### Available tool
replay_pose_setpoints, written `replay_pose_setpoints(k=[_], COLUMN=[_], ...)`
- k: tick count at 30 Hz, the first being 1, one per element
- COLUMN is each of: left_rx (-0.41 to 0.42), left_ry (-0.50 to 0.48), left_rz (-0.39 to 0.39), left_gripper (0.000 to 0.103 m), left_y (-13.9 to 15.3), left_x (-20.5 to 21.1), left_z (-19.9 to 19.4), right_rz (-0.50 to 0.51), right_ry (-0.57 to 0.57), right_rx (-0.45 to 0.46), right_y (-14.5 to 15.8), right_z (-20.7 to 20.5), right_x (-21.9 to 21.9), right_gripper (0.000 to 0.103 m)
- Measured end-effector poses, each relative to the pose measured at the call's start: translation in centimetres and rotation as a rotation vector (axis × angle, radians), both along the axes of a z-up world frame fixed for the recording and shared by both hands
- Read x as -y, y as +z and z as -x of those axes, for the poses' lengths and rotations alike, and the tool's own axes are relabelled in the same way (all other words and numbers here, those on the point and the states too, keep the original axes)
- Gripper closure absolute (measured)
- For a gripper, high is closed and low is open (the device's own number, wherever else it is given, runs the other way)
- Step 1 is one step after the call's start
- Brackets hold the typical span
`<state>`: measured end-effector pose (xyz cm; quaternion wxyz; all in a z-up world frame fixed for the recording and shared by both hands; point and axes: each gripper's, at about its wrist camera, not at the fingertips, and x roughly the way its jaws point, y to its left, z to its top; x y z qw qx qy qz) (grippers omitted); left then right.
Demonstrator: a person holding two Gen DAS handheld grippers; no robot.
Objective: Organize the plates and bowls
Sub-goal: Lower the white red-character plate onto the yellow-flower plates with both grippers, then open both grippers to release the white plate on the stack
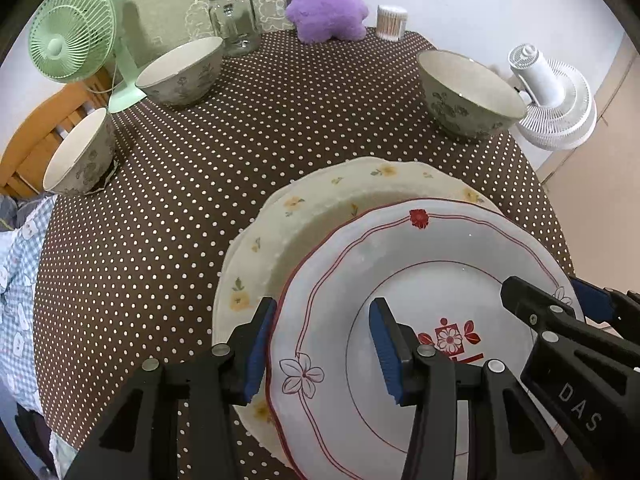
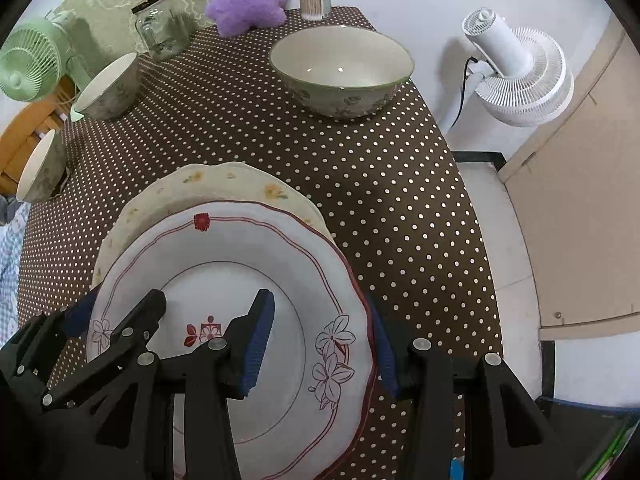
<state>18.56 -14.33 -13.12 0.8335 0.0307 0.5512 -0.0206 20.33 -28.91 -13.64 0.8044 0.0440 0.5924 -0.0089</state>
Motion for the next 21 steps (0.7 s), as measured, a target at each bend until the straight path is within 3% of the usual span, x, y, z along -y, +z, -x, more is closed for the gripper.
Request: replay_pose_setpoints(k=[15,17,18,21], left_rx=[0.037,0.04,0.04,0.044], left_ry=[0.012,0.012,0.013,0.017], left_rz=[-0.046,-0.047,-0.048,-0.056], left_gripper=[0.055,0.055,0.055,0.055], left_y=[-0.1,-0.1,-0.1,0.0], left_x=[1.0,1.0,1.1,1.1], left_z=[-0.3,-0.2,-0.2,-0.2], right_rz=[-0.067,-0.076,-0.078,-0.084], right_ry=[-0.003,-0.003,0.001,0.002], right_rx=[-0.005,-0.006,-0.015,-0.019], right_y=[0.2,0.5,0.4,0.2], right_z=[1.0,1.6,1.8,2.0], right_x=[1.1,1.4,1.6,1.8], right_gripper=[0.052,0.06,0.07,0.073])
